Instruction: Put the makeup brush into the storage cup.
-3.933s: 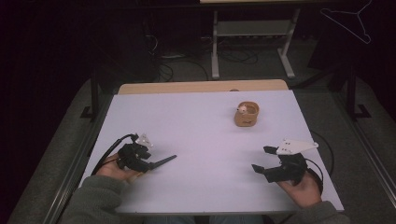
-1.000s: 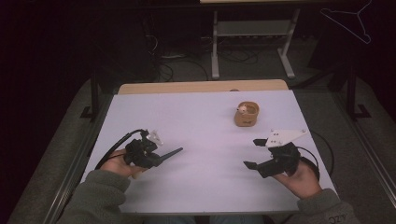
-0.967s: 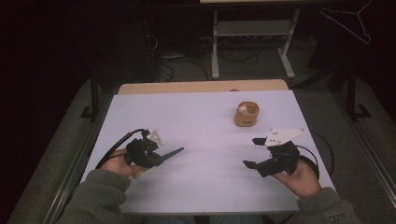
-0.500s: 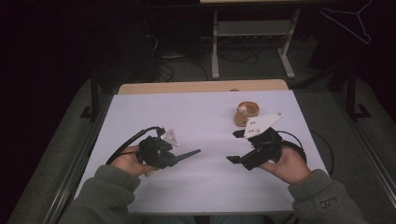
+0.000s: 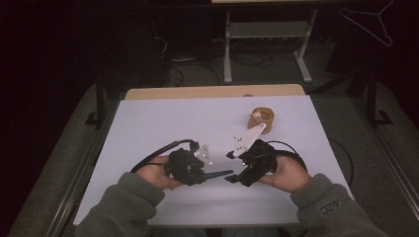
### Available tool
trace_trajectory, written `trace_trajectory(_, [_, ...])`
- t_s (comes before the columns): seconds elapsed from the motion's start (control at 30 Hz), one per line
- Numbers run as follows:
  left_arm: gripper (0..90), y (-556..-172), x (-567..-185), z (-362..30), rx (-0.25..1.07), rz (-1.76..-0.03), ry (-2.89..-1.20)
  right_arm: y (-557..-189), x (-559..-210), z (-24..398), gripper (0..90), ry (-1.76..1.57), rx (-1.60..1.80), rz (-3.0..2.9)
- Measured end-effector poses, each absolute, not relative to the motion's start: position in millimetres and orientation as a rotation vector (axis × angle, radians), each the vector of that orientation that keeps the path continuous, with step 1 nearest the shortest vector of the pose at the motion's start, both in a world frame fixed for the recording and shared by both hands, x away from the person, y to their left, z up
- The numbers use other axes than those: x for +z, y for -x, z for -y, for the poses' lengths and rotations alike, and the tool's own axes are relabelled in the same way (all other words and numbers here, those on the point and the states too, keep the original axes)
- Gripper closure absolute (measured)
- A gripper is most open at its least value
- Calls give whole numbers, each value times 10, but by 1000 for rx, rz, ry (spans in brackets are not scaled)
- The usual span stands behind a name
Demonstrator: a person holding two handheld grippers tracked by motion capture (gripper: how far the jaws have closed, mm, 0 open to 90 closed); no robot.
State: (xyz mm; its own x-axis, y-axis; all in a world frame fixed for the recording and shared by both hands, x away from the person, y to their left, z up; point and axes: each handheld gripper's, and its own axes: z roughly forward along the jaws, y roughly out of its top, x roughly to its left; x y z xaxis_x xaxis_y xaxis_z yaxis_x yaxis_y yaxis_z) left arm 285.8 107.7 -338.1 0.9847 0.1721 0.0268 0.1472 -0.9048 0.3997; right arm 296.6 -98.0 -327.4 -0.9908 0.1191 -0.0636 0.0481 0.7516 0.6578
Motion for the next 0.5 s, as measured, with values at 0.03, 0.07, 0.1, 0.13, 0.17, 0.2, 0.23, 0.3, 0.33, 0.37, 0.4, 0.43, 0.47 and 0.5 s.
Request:
trace_trajectory(0.03, [747,-2850,-3383,-1057,85,-212,-2723,-2970,-3299,970,334,-123,1059,-2859])
trace_trajectory(0.07, [747,-2840,-3382,-1039,81,-198,-2724,-2968,-3323,964,352,-113,1050,-2878])
trace_trajectory(0.1, [747,-2833,-3382,-1022,79,-182,-2725,-2967,-3345,959,372,-102,1047,-2891])
trace_trajectory(0.13, [747,-2833,-3382,-1022,79,-182,-2725,-2961,-3365,956,394,-110,1036,-2905])
trace_trajectory(0.17, [747,-2815,-3386,-994,64,-165,-2720,-2966,-3384,953,405,-104,1035,-2914])
trace_trajectory(0.2, [747,-2815,-3386,-994,64,-165,-2720,-2966,-3384,953,405,-104,1035,-2914])
trace_trajectory(0.23, [747,-2806,-3387,-981,58,-156,-2719,-2960,-3418,957,468,-96,1041,-2938])
trace_trajectory(0.3, [747,-2793,-3388,-957,52,-133,-2722,-2961,-3435,960,485,-89,1048,-2952])
trace_trajectory(0.33, [747,-2787,-3389,-946,50,-121,-2717,-2963,-3453,961,502,-82,1055,-2963])
trace_trajectory(0.37, [747,-2772,-3390,-923,48,-104,-2711,-2960,-3488,964,525,-73,1061,-2977])
trace_trajectory(0.4, [747,-2768,-3389,-913,43,-94,-2710,-2954,-3505,964,535,-71,1066,-2980])
trace_trajectory(0.43, [747,-2761,-3388,-902,41,-90,-2708,-2949,-3523,962,542,-69,1071,-2988])
trace_trajectory(0.47, [747,-2759,-3387,-892,32,-80,-2705,-2948,-3540,960,552,-57,1064,-2992])
trace_trajectory(0.5, [747,-2759,-3387,-892,32,-80,-2705,-2941,-3556,957,567,-53,1069,-2999])
